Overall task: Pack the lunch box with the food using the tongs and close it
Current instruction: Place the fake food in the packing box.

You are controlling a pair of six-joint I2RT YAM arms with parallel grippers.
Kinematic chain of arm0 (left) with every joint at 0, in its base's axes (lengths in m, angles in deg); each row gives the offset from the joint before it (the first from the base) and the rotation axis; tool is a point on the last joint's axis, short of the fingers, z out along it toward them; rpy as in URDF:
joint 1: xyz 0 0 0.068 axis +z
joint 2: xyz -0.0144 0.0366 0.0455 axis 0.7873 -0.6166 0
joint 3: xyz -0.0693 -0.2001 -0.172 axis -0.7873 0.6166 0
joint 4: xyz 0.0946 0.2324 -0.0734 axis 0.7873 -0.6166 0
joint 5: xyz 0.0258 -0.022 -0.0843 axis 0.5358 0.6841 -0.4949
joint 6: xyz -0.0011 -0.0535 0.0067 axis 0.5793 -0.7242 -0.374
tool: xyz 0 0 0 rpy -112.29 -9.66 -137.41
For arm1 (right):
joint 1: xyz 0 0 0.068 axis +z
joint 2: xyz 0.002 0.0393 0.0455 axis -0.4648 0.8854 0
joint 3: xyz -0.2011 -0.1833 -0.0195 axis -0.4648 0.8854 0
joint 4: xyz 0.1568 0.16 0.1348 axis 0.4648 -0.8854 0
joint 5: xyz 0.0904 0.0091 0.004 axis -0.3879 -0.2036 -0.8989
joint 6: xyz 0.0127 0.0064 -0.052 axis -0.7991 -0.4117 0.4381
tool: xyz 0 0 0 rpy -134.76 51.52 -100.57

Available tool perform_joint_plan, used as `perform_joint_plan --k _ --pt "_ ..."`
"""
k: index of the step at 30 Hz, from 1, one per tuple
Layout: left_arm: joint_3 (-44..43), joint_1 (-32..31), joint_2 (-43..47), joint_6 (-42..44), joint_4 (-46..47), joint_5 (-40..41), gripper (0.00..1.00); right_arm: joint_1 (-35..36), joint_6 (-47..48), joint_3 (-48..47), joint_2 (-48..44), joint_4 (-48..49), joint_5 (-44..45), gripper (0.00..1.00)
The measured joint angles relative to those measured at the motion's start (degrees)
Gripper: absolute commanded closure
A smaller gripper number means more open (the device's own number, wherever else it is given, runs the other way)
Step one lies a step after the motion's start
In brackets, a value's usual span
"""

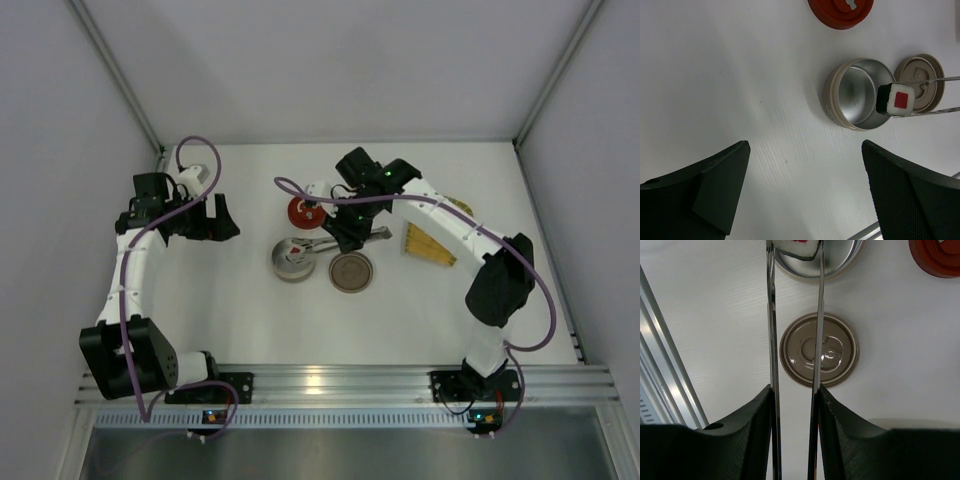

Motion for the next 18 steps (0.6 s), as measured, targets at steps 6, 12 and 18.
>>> perform_joint_plan --k 6,12,18 --pt "0.0 0.0 0.0 -0.04 0.02 -0.31 0.02 0.7 0.52 -0.81 2.05 0.83 0.11 1.0" --pt "0.0 0.0 0.0 -0.11 0.02 -0.35 0.02 0.7 0.85 -1.38 4.24 2.36 0.42 1.0" --pt "0.0 0.0 0.0 -0.09 0.04 -0.33 0.02 0.76 1.05 -2.97 6.67 3.65 0.7 1.0"
